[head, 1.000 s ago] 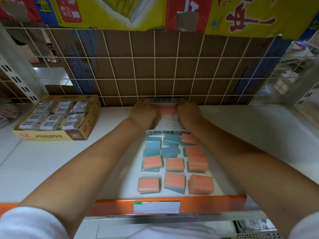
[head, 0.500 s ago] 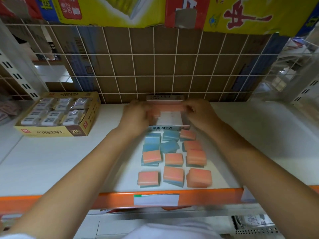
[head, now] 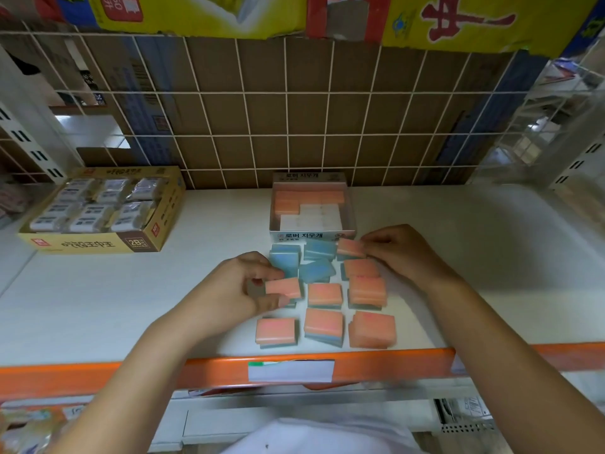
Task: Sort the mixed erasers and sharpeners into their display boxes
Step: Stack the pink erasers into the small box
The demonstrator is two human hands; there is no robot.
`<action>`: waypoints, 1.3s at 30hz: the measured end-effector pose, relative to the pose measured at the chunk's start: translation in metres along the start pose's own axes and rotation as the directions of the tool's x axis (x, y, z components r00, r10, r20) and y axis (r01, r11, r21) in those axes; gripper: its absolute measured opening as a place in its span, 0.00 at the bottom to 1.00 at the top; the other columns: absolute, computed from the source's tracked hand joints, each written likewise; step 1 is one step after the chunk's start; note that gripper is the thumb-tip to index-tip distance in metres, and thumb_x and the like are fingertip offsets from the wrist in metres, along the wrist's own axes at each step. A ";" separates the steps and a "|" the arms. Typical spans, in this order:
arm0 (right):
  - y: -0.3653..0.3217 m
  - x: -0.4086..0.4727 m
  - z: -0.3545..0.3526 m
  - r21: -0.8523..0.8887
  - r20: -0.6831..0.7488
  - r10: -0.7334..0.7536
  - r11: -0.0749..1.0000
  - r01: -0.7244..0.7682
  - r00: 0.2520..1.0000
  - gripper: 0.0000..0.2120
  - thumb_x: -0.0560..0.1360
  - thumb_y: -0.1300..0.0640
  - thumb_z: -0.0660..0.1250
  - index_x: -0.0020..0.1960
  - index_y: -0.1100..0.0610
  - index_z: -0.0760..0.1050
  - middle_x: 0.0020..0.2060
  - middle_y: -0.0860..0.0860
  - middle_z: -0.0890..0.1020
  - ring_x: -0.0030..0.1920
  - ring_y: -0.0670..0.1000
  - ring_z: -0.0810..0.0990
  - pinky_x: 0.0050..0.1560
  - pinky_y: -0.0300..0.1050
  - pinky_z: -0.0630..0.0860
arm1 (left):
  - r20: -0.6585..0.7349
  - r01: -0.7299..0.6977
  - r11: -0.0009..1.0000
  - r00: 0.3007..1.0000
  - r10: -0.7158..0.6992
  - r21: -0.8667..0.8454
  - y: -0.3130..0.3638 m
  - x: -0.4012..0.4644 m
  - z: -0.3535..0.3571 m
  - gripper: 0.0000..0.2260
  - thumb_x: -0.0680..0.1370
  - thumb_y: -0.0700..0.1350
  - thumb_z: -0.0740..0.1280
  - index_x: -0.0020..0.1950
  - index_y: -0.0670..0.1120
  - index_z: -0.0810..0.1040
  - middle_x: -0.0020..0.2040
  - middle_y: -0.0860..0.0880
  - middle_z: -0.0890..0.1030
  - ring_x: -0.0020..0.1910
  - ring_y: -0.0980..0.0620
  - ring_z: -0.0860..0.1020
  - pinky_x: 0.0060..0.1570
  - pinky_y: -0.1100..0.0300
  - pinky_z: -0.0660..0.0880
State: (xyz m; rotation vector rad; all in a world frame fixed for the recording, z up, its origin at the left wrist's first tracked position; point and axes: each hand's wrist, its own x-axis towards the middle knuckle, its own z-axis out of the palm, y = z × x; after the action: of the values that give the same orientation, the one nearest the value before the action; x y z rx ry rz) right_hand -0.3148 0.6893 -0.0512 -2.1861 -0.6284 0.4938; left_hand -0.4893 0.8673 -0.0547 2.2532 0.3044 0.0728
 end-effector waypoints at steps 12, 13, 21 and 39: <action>0.001 0.002 -0.005 0.253 -0.012 0.110 0.962 -0.103 0.994 0.03 0.69 0.64 0.71 0.43 0.58 0.81 0.38 0.51 0.82 0.41 0.49 0.79 0.41 0.37 0.74 | -0.137 -0.091 0.994 0.986 0.100 0.067 -0.004 -0.004 0.003 0.18 0.67 0.33 0.74 0.54 0.45 0.81 0.46 0.55 0.75 0.44 0.59 0.74 0.46 0.75 0.67; -0.002 0.000 -0.005 0.275 -0.024 0.100 0.957 -0.090 0.995 0.03 0.70 0.64 0.70 0.43 0.58 0.81 0.38 0.50 0.82 0.41 0.49 0.78 0.39 0.36 0.73 | -0.176 -0.098 0.995 0.979 0.102 0.035 -0.003 -0.004 0.002 0.18 0.66 0.32 0.74 0.54 0.46 0.81 0.45 0.53 0.75 0.43 0.59 0.73 0.44 0.75 0.67; -0.045 -0.022 -0.004 0.537 -0.058 -0.170 0.825 0.174 0.984 0.10 0.70 0.69 0.67 0.36 0.56 0.76 0.23 0.47 0.78 0.25 0.45 0.71 0.25 0.34 0.65 | -0.331 -0.069 0.843 0.934 -0.132 -0.534 0.025 0.015 -0.002 0.17 0.63 0.28 0.73 0.42 0.50 0.80 0.37 0.55 0.82 0.35 0.62 0.77 0.38 0.72 0.73; -0.045 0.009 -0.005 0.465 -0.244 -0.116 0.857 0.222 0.963 0.09 0.72 0.66 0.66 0.52 0.61 0.78 0.39 0.48 0.80 0.34 0.35 0.77 0.31 0.24 0.69 | -0.500 -0.099 0.844 0.840 -0.213 -0.526 0.038 0.085 -0.002 0.14 0.68 0.32 0.71 0.40 0.49 0.71 0.39 0.50 0.80 0.42 0.49 0.80 0.46 0.52 0.78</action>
State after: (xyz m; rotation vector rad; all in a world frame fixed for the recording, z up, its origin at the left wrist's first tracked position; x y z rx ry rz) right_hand -0.3169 0.7172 -0.0145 -1.6531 -0.5087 0.2835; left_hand -0.4001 0.8659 -0.0286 1.6150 0.5779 0.6957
